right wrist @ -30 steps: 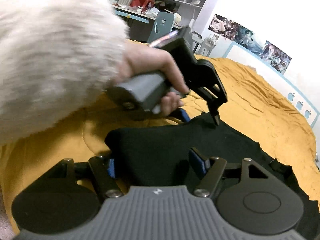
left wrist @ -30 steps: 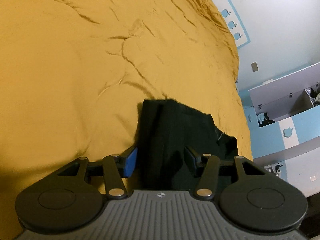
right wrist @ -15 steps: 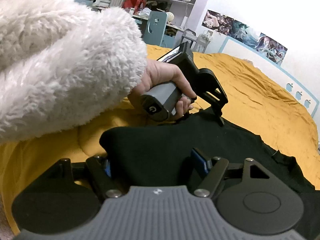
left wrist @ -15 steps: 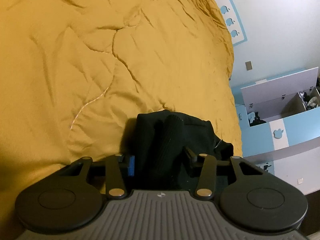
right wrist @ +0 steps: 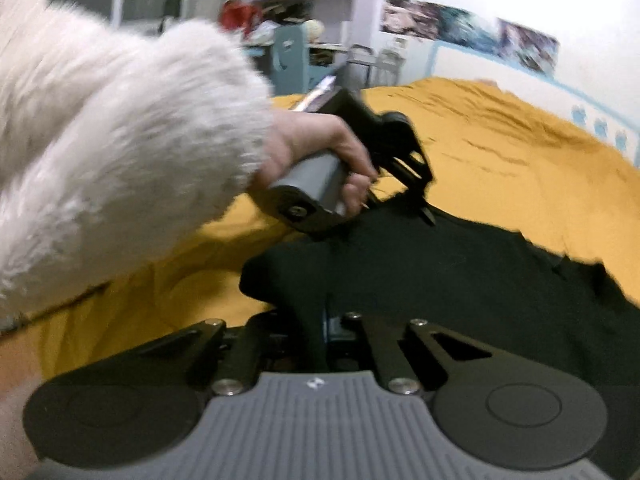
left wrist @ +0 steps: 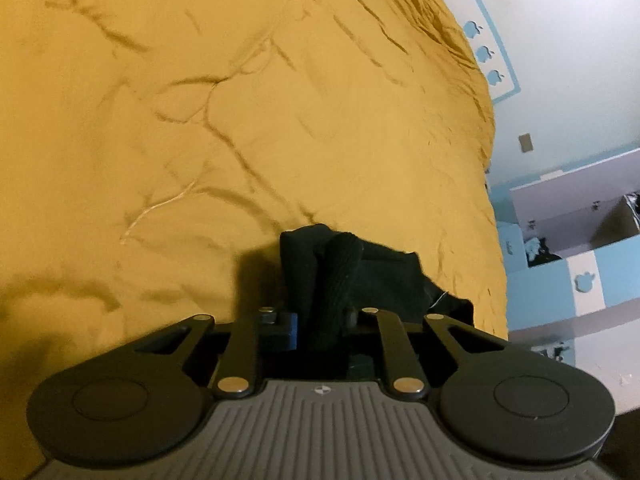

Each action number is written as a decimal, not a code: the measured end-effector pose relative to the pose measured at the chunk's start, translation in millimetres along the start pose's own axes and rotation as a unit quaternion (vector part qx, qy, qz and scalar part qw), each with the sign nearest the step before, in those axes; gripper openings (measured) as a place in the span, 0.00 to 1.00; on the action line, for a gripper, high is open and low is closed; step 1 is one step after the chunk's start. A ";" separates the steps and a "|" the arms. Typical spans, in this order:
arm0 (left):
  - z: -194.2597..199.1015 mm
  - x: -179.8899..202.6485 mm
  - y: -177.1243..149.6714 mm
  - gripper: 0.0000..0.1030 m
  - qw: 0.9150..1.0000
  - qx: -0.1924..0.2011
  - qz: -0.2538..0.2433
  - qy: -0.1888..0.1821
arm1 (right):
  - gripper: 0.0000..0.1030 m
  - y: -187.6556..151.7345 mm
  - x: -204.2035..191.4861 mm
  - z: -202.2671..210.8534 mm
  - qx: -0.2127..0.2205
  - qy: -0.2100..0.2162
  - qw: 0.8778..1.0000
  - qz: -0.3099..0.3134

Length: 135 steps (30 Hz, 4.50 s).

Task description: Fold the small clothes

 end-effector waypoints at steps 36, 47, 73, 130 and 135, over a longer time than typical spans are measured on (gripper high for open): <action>-252.1 305.6 -243.4 0.14 0.935 -0.031 -0.316 0.156 | 0.00 -225.0 295.8 163.3 0.087 -0.162 0.870 -0.457; -254.9 309.5 -256.0 0.14 0.931 -0.028 -0.320 0.174 | 0.00 -231.3 296.0 168.9 0.094 -0.166 0.861 -0.471; -132.4 302.9 -225.9 0.44 0.954 -0.034 -0.294 0.043 | 0.08 -250.7 286.4 202.5 0.061 -0.203 0.829 -0.517; 14.2 108.8 -316.5 0.55 0.980 0.018 -0.196 -0.020 | 0.42 -239.3 337.2 261.0 0.000 -0.115 0.917 -0.383; 11.4 109.0 -324.3 0.55 0.978 0.010 -0.206 0.011 | 0.16 -242.7 323.0 242.5 0.003 -0.104 0.913 -0.395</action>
Point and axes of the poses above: each gripper's, at about its wrist camera, not at the fingertips, and z roughly against the way its jaws point, x to its right, y to its top, the point moved 2 cm from there along -z, roughly the way its jaws point, and after that the axes turned 11 degrees about z, right-handed, at the moved point
